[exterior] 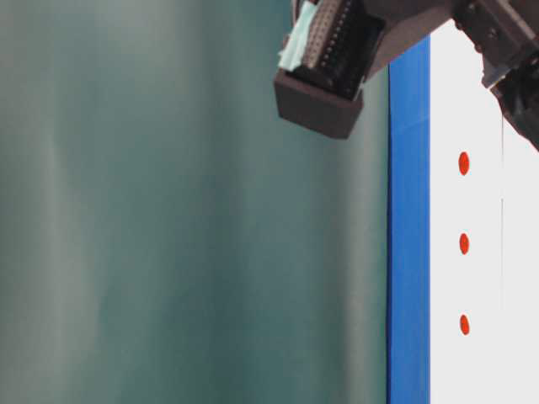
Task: Hit the mark with a hammer.
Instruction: 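Close the right gripper on the mallet handle near its end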
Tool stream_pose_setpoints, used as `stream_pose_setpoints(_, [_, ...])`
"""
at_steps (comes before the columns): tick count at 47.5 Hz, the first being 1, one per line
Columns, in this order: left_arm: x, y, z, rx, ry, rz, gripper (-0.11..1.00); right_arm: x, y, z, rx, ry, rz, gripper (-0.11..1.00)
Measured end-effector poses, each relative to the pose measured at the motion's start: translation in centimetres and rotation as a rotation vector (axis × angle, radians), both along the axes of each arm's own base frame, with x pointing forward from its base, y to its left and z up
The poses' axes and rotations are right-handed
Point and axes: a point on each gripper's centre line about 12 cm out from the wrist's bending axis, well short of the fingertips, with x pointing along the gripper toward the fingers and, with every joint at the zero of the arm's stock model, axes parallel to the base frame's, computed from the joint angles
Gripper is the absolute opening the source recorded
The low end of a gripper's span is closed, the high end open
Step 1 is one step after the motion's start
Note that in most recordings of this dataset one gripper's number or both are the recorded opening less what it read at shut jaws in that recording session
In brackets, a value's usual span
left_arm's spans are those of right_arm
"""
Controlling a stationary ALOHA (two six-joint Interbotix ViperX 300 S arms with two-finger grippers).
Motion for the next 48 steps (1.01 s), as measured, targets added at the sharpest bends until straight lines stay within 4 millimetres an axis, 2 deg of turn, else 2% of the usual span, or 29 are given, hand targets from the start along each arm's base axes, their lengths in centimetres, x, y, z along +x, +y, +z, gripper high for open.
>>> stream_pose_setpoints(3, [0.0,0.0,-0.1,0.002,0.008,0.0,0.0,0.0,-0.1,0.0,-0.003,0.001,0.0,0.15])
stream_pose_setpoints(5, [0.0,0.0,-0.3,0.002,0.015,0.0,0.0,0.0,0.0,0.0,-0.003,0.001,0.002,0.09])
stream_pose_setpoints(15, [0.0,0.0,-0.4,0.0,0.026,0.0,0.0,0.1,0.0,0.1,0.0,-0.003,-0.001,0.09])
stream_pose_setpoints(20, [0.0,0.0,-0.4,0.0,0.026,0.0,0.0,0.2,0.1,1.0,0.008,-0.017,-0.001,0.09])
stream_pose_setpoints(32, [-0.1,0.0,-0.4,0.001,0.025,-0.001,0.0,-0.1,0.2,6.7,0.019,-0.088,0.029,0.09])
stream_pose_setpoints(48, [-0.1,0.0,-0.3,-0.012,0.023,0.0,0.0,-1.6,0.0,13.6,-0.014,-0.167,0.092,0.09])
